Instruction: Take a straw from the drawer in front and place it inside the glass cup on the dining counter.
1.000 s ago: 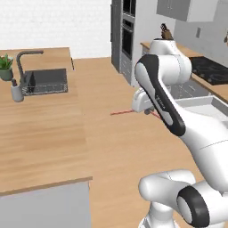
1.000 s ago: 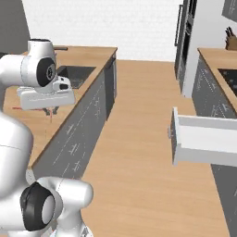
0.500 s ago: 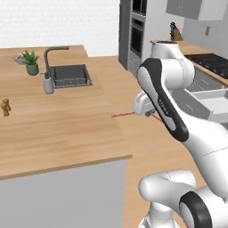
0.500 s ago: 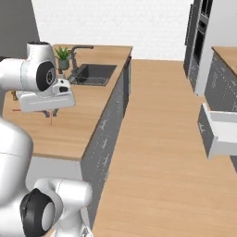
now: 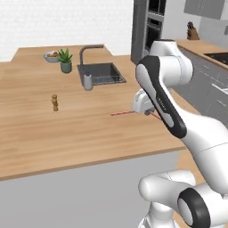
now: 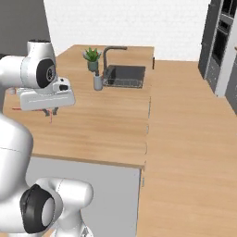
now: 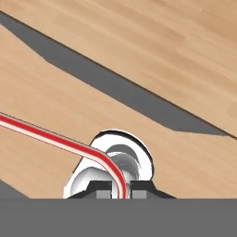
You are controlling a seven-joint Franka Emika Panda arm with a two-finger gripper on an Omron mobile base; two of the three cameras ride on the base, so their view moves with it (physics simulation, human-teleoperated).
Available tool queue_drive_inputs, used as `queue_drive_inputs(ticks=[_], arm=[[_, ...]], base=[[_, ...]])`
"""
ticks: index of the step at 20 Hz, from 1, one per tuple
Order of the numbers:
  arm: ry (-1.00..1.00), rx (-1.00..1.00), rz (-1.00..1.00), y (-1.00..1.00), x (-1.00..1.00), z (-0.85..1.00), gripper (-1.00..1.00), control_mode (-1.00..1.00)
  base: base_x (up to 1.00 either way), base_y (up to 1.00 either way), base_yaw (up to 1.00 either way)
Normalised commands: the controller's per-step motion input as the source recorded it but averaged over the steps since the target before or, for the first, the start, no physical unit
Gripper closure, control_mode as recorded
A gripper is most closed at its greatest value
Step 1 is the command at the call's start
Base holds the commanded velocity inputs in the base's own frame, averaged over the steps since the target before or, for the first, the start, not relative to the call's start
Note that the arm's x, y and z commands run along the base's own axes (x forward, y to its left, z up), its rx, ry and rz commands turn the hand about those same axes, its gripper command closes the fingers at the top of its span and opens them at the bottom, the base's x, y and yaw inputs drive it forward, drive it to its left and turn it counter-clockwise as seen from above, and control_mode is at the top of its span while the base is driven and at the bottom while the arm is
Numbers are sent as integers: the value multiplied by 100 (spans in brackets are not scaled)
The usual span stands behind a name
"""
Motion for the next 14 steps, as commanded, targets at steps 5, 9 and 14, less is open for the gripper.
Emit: queue_drive_inputs(ticks=[5,9,14], arm=[[0,0,0,0,0,0,100,100],[0,0,0,0,0,0,100,100],[0,0,0,0,0,0,100,100]], base=[[8,100,-3],[4,100,-9],[5,100,-13]])
